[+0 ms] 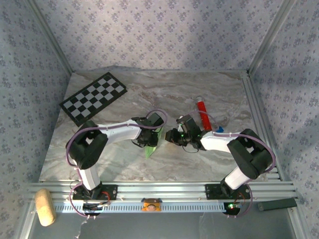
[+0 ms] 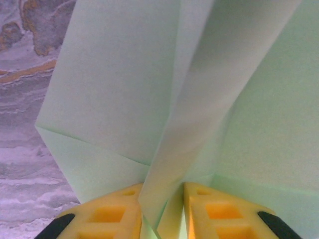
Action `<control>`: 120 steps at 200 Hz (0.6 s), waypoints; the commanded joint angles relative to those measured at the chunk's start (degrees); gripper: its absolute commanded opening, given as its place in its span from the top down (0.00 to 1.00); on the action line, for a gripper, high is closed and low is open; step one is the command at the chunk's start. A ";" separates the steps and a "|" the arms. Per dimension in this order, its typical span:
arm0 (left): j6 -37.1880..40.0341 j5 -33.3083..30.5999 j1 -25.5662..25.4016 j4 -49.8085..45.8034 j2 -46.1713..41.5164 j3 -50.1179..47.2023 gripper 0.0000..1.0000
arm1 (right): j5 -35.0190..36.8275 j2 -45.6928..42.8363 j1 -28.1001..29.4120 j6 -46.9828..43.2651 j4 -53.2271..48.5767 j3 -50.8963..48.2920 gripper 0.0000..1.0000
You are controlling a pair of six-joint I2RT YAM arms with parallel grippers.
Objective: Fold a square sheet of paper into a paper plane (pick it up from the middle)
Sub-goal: Move the paper plane to the center of the table.
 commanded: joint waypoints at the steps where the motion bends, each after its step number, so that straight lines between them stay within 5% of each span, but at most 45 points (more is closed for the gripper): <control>1: 0.85 -1.29 -0.85 0.69 -0.13 -0.27 0.77 | 0.61 0.51 0.39 0.24 -1.22 1.21 0.73; 82: 0.41 -2.33 -1.13 3.52 -5.16 -2.66 0.70 | -0.02 0.27 0.14 0.29 -0.41 1.16 0.72; 120: 0.59 -1.30 -1.14 4.14 -4.41 -3.22 0.79 | -1.10 0.42 0.26 1.72 2.18 0.90 0.70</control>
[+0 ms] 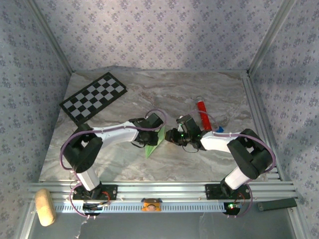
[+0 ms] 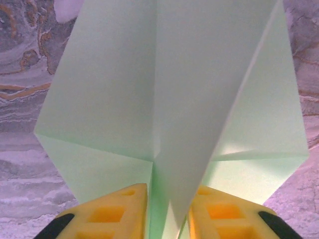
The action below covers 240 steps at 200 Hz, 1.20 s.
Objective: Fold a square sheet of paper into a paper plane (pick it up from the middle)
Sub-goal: Move the paper plane to the center of the table.
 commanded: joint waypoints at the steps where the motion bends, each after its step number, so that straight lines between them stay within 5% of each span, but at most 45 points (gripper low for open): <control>1: 0.55 0.38 -0.46 0.57 -0.66 -0.93 0.79 | -1.09 0.44 0.27 1.49 1.66 0.94 0.70; 40: 0.91 0.72 -0.53 0.79 -0.35 -1.03 0.86 | -2.27 1.76 0.78 3.57 5.16 0.70 0.67; 190: 0.57 0.73 -0.70 1.34 3.54 -0.17 0.78 | -1.04 3.05 1.57 4.12 4.59 0.87 0.66; 240: -4.07 -4.34 -1.07 -2.47 7.25 3.86 0.79 | 1.94 -1.10 0.02 3.77 1.46 -1.07 0.66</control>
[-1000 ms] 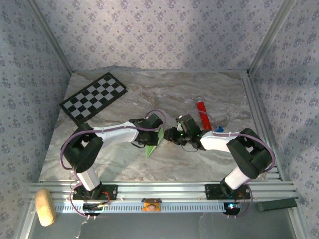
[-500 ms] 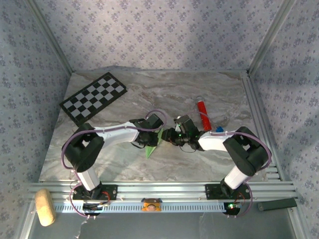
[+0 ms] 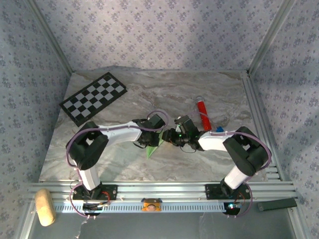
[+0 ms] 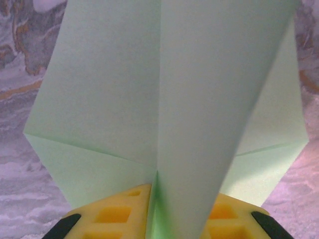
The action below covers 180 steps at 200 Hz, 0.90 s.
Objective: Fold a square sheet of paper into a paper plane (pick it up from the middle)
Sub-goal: Move the paper plane to the center of the table.
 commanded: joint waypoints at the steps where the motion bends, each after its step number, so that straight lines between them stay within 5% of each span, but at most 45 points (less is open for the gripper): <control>1: -3.58 -3.47 -0.46 -2.78 3.34 2.54 0.79 | 2.81 -3.70 -1.09 -0.25 -2.84 -1.13 0.66; 62: -11.25 -6.21 -0.52 -7.31 9.76 10.92 0.75 | 4.81 -12.80 -4.67 -1.58 -8.61 -5.09 0.65; 180: -13.10 -6.36 -0.23 -8.04 12.11 17.98 0.67 | 7.45 -24.95 -9.19 -3.90 -17.02 -8.06 0.60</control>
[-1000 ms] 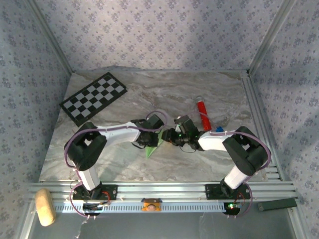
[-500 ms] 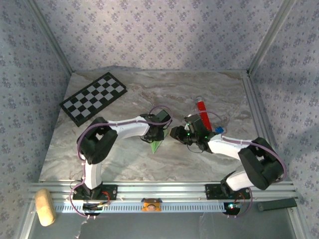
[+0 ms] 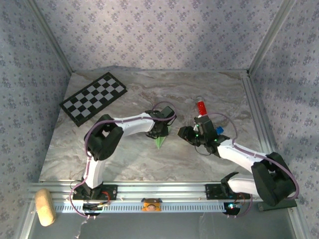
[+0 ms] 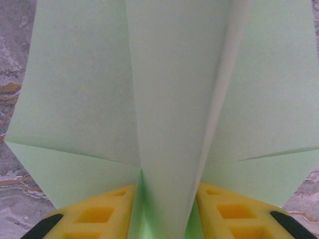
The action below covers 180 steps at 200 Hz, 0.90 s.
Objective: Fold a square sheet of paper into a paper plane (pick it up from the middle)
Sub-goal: Move the paper plane to the center of the table.
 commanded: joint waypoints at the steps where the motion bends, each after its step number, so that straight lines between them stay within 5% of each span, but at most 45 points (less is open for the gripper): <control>1: -1.68 -0.34 -0.05 -2.10 -0.64 0.29 0.67 | 2.58 -2.51 -0.34 -2.43 -5.16 -0.04 0.60; 112: 0.20 -5.10 -0.24 -2.82 -16.17 -1.43 0.58 | 8.90 -15.93 -4.97 -10.48 -17.82 2.69 0.45; 150: 6.64 -16.91 0.62 0.42 -29.85 -9.66 0.40 | 15.97 -18.85 -7.99 -21.28 -25.47 9.65 0.22; 180: 12.77 -19.56 6.88 4.88 -40.48 -19.65 0.23 | 33.03 -16.03 -8.95 -27.44 -23.44 11.71 0.16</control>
